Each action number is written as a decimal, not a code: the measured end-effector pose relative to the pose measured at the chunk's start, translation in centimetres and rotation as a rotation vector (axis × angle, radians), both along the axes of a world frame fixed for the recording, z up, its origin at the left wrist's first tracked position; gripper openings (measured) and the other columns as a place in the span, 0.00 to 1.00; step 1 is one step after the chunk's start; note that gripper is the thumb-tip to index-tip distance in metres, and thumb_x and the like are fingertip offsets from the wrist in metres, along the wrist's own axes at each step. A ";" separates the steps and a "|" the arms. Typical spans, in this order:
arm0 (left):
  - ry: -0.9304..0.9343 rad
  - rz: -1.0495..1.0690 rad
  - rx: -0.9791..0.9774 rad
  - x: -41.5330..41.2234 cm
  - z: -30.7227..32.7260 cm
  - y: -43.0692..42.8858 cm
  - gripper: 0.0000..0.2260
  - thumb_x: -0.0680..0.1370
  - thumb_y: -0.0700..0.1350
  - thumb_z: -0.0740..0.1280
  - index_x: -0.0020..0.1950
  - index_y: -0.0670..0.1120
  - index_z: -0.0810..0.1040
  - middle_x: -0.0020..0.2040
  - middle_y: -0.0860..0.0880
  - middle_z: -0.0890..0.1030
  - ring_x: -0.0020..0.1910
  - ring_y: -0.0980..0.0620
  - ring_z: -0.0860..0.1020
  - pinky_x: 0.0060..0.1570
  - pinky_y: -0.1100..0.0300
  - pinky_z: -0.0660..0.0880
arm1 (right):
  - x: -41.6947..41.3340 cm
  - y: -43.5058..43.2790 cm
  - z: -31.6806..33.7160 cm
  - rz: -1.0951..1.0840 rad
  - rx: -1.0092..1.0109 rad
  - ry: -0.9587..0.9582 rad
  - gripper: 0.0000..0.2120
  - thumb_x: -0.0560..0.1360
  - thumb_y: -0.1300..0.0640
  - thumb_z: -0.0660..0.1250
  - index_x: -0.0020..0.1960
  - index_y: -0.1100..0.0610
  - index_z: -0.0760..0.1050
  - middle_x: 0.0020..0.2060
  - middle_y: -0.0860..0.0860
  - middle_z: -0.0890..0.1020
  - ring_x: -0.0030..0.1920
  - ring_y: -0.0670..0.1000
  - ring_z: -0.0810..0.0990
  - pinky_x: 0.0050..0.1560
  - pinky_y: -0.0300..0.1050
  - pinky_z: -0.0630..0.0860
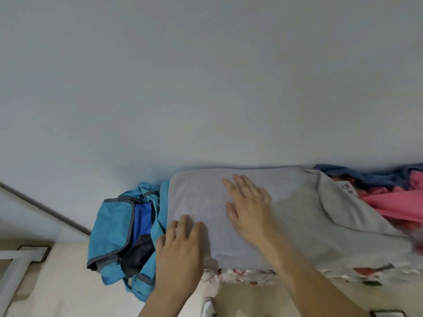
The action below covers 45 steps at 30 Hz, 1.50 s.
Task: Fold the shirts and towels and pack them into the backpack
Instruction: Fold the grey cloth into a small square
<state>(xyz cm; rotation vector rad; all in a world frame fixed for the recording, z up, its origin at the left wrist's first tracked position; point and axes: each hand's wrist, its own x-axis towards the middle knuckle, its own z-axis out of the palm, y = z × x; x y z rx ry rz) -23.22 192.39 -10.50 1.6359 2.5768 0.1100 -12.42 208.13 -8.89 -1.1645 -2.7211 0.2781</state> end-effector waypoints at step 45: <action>-0.342 -0.427 0.121 26.4 0.2 39.6 0.17 0.77 0.43 0.63 0.65 0.48 0.75 0.57 0.43 0.81 0.55 0.42 0.78 0.55 0.54 0.74 | 34.9 13.6 -3.0 -0.669 -0.192 0.311 0.08 0.79 0.51 0.62 0.53 0.54 0.76 0.36 0.50 0.80 0.34 0.52 0.79 0.34 0.48 0.74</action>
